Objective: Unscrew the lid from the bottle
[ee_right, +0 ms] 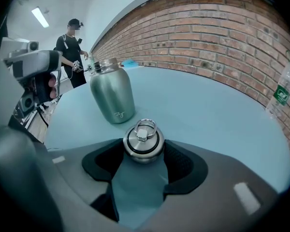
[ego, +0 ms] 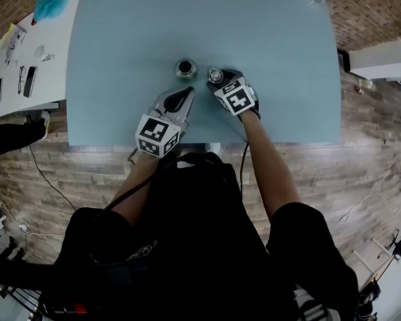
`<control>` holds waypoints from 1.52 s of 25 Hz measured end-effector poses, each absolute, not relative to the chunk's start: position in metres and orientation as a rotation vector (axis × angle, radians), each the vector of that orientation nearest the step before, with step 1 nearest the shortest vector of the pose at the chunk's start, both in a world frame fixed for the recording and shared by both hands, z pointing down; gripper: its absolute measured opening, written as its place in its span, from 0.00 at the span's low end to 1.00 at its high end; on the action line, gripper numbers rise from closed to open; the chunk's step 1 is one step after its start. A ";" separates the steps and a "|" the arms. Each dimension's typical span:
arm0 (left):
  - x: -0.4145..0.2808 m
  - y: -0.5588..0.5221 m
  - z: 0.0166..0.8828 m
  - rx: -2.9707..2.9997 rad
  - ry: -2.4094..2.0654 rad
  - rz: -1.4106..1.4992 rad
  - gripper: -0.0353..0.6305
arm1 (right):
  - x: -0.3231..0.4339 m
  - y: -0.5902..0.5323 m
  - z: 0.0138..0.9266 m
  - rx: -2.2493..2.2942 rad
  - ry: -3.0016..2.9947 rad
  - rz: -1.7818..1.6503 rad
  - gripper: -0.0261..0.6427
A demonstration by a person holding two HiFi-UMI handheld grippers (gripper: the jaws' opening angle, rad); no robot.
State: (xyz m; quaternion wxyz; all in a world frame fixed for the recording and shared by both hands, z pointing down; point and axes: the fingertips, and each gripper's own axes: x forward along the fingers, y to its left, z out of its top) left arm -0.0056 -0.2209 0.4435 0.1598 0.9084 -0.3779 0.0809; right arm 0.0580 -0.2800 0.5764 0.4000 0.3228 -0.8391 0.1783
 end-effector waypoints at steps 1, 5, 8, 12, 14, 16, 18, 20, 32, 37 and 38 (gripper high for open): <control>-0.006 -0.221 0.443 2.597 -1.079 0.232 0.05 | 0.058 -0.280 0.576 0.820 -2.120 0.452 0.44; -0.007 -0.220 0.443 2.600 -1.078 0.238 0.05 | 0.059 -0.280 0.576 0.834 -2.110 0.459 0.44; -0.008 -0.221 0.444 2.598 -1.086 0.247 0.05 | 0.060 -0.281 0.577 0.835 -2.108 0.462 0.44; -0.007 -0.220 0.444 2.598 -1.085 0.251 0.05 | 0.062 -0.279 0.580 0.830 -2.096 0.484 0.44; -0.007 -0.220 0.443 2.601 -1.084 0.250 0.05 | 0.062 -0.280 0.581 0.830 -2.096 0.482 0.44; -0.008 -0.219 0.443 2.603 -1.083 0.251 0.05 | 0.062 -0.281 0.580 0.829 -2.096 0.471 0.44; -0.010 -0.219 0.443 2.604 -1.084 0.252 0.05 | 0.063 -0.281 0.580 0.825 -2.093 0.459 0.47; -0.013 -0.220 0.442 2.603 -1.085 0.253 0.05 | 0.062 -0.282 0.575 0.830 -2.103 0.437 0.50; -0.015 -0.218 0.432 2.596 -1.045 0.218 0.05 | 0.072 -0.278 0.560 0.924 -2.158 0.488 0.39; -0.016 -0.217 0.430 2.607 -1.058 0.217 0.05 | 0.075 -0.276 0.556 0.942 -2.167 0.482 0.36; -0.016 -0.217 0.429 2.609 -1.066 0.214 0.05 | 0.075 -0.275 0.555 0.945 -2.170 0.480 0.36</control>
